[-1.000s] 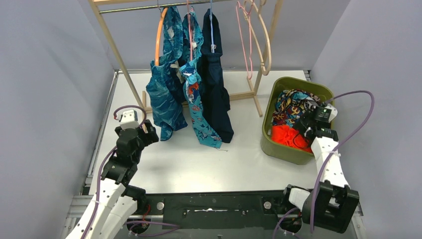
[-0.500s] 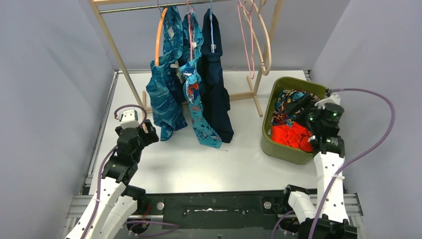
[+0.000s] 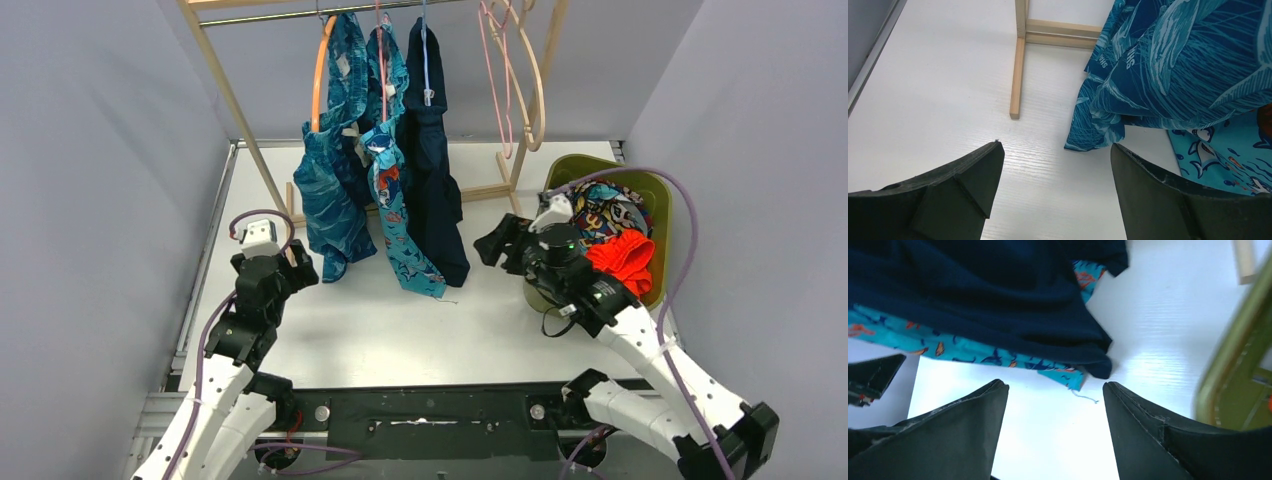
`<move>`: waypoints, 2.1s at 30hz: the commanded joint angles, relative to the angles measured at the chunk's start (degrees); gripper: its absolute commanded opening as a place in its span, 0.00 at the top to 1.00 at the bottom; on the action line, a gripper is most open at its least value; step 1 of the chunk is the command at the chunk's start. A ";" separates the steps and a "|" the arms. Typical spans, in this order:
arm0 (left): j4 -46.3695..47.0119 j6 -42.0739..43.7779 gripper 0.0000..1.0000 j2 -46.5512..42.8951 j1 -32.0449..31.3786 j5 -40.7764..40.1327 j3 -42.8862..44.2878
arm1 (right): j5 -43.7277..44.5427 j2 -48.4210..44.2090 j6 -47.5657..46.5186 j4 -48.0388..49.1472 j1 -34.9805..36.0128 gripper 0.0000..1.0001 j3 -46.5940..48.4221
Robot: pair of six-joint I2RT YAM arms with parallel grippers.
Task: Remove the shorts from the hanger
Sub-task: Pick up the hanger from the clothes rod.
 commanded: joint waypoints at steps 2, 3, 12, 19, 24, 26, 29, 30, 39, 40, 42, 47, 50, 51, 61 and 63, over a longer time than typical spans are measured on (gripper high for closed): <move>2.69 1.02 0.21 -0.39 0.45 -0.64 1.15 | 19.61 6.49 -0.55 3.51 15.62 0.32 6.70; 2.74 1.02 0.21 -0.50 0.48 -0.60 1.14 | 21.62 8.11 -1.92 3.01 18.33 0.33 8.53; 2.95 1.02 0.21 -1.04 0.68 0.05 1.05 | 32.29 17.99 -10.14 -2.91 28.13 0.35 24.86; 3.13 0.77 0.21 -1.17 0.71 -0.42 1.03 | 36.10 22.63 -10.19 -9.89 27.63 0.30 37.93; 3.01 0.63 0.21 -1.19 0.70 -0.40 1.05 | 31.94 28.55 -13.51 -13.45 26.37 0.28 49.35; 3.13 0.60 0.21 -1.35 0.71 -0.23 1.05 | 31.49 30.76 -13.57 -14.63 24.97 0.30 52.32; 3.11 0.58 0.21 -1.57 0.75 0.10 0.96 | 29.27 33.50 -13.81 -15.60 22.24 0.33 55.58; 3.11 0.58 0.21 -1.58 0.73 0.14 0.90 | 28.51 34.35 -13.94 -15.77 21.41 0.35 56.50; 3.52 0.58 0.21 -1.58 0.74 0.70 0.70 | 27.26 43.88 -18.14 -21.97 19.47 0.51 70.71; 3.52 0.58 0.21 -1.50 0.70 0.75 0.70 | 28.93 44.53 -18.41 -22.54 19.54 0.53 71.69; 3.45 0.67 0.21 -1.55 0.72 0.73 0.70 | 32.54 45.50 -18.81 -23.62 19.82 0.54 73.53; 3.66 0.67 0.21 -1.63 0.79 1.02 0.53 | 30.81 47.75 -20.09 -25.15 17.94 0.52 77.15; 3.72 0.67 0.21 -1.50 0.79 1.57 0.52 | 28.20 49.58 -20.68 -27.05 17.10 0.47 80.07; 3.76 0.67 0.21 -1.49 0.79 1.71 0.52 | 27.78 50.06 -20.84 -27.15 16.77 0.48 80.40; 3.74 0.76 0.21 -1.33 0.80 1.85 0.44 | 25.41 51.20 -22.59 -24.40 14.82 0.86 80.88; 3.91 0.76 0.21 -1.24 0.79 2.16 0.43 | 27.01 50.58 -23.32 -22.90 15.01 0.91 80.16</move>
